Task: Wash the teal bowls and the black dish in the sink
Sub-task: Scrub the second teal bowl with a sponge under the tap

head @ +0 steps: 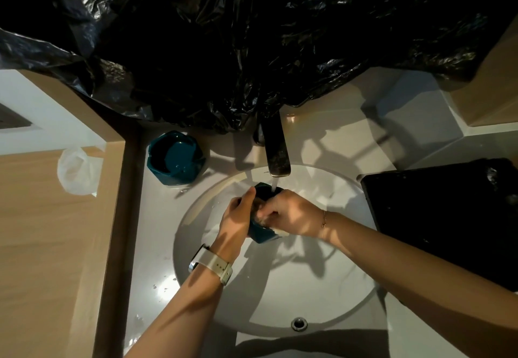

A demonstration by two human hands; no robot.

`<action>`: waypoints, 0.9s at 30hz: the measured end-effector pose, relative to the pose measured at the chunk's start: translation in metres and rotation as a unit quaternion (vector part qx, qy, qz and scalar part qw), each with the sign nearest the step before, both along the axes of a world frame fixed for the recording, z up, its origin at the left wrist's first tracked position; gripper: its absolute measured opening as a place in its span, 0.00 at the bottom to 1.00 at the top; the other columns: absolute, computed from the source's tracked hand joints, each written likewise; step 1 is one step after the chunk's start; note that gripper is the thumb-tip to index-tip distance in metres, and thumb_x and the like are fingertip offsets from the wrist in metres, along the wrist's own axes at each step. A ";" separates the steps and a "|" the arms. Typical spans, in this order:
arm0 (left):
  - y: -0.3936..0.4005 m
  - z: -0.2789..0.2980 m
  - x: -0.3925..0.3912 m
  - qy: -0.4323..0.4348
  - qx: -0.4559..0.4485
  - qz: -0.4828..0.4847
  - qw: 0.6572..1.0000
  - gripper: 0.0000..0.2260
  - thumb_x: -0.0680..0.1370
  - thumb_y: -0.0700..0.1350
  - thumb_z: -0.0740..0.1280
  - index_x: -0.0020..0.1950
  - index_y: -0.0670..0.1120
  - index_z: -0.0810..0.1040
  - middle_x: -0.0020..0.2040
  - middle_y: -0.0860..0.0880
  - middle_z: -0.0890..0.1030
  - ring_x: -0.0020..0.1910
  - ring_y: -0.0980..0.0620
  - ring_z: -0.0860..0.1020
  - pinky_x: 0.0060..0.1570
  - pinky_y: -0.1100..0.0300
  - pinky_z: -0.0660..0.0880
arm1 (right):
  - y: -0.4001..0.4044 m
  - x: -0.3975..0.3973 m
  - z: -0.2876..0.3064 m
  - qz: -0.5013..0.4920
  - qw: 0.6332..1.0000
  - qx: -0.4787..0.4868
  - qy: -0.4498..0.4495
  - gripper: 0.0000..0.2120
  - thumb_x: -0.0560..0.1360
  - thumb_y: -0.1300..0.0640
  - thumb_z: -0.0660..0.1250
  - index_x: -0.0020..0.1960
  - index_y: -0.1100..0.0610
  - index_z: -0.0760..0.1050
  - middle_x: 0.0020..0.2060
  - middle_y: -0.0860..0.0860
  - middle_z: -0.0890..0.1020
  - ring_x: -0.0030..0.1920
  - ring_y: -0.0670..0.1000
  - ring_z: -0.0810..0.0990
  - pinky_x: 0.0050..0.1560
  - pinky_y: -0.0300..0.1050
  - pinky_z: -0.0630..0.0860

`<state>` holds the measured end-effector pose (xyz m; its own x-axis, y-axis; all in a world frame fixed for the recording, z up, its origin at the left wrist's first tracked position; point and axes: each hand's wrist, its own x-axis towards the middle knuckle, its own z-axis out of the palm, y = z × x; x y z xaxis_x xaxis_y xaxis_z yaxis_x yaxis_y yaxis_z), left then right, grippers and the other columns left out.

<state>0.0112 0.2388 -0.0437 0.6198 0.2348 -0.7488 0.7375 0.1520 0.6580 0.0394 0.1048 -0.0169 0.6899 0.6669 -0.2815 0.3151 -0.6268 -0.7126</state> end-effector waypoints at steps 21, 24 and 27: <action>-0.001 0.002 -0.019 -0.038 -0.041 0.026 0.998 0.18 0.79 0.56 0.66 0.60 0.43 0.75 0.53 0.43 0.82 0.50 0.47 0.82 0.42 0.55 0.80 | 0.004 0.005 -0.008 0.017 0.980 -0.174 -0.098 0.11 0.76 0.59 0.63 0.57 0.57 0.78 0.52 0.56 0.82 0.52 0.56 0.80 0.52 0.43 0.75; -0.004 0.001 -0.017 -0.025 -0.029 0.035 0.999 0.17 0.78 0.56 0.68 0.57 0.43 0.76 0.50 0.43 0.83 0.49 0.46 0.82 0.52 0.48 0.80 | 0.011 -0.009 -0.003 0.005 0.979 -0.184 -0.088 0.10 0.77 0.60 0.62 0.56 0.63 0.76 0.51 0.58 0.81 0.52 0.58 0.79 0.49 0.42 0.72; -0.006 -0.001 -0.023 -0.012 -0.044 0.028 0.999 0.17 0.78 0.57 0.67 0.54 0.43 0.77 0.48 0.42 0.84 0.47 0.45 0.83 0.52 0.48 0.81 | 0.008 -0.010 0.000 0.032 0.991 -0.124 -0.039 0.08 0.75 0.64 0.62 0.50 0.62 0.78 0.47 0.55 0.81 0.48 0.55 0.79 0.45 0.41 0.71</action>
<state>-0.0117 0.2326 -0.0450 0.6257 0.2033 -0.7531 0.7103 0.2508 0.6577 0.0292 0.1124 -0.0171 0.6742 0.6272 -0.3900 0.4078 -0.7564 -0.5115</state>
